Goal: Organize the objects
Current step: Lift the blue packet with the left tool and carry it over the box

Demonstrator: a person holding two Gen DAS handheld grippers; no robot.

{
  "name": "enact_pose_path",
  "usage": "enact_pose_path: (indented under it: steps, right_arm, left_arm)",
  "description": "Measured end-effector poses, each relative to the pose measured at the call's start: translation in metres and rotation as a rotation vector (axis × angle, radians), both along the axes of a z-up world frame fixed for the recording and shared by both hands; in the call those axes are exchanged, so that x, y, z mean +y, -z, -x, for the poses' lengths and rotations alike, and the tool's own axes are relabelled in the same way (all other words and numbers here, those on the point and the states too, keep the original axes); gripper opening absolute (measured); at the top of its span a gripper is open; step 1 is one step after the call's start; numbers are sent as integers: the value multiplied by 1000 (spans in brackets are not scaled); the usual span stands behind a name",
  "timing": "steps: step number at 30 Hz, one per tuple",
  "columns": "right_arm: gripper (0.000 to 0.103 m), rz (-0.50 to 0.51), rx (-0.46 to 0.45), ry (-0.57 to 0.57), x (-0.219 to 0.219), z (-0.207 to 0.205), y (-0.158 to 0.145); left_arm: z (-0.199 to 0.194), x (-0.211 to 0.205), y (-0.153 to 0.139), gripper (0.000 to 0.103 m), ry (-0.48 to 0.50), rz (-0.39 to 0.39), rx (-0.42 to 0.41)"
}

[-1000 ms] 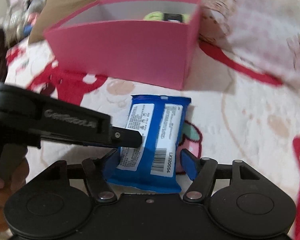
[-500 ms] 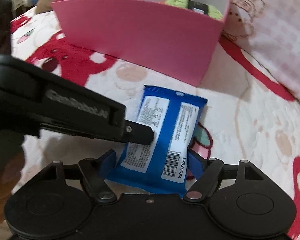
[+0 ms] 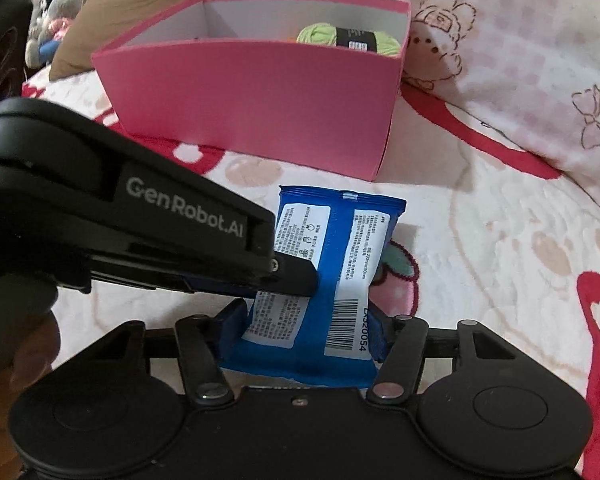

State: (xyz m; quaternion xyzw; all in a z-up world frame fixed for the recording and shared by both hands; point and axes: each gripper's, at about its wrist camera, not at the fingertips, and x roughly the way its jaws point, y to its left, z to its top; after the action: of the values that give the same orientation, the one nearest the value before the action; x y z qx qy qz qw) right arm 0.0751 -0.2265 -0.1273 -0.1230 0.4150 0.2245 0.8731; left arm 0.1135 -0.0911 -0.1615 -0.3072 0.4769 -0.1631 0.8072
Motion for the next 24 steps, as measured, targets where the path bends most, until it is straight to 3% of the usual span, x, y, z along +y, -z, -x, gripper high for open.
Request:
enact_pose_path:
  steps: [14, 24]
  right_arm:
    - [76, -34, -24, -64, 18, 25, -40]
    - [64, -94, -68, -106, 23, 32, -72]
  left_arm:
    - [19, 21, -59, 26, 34, -72, -38]
    - [29, 40, -96, 26, 14, -95, -63]
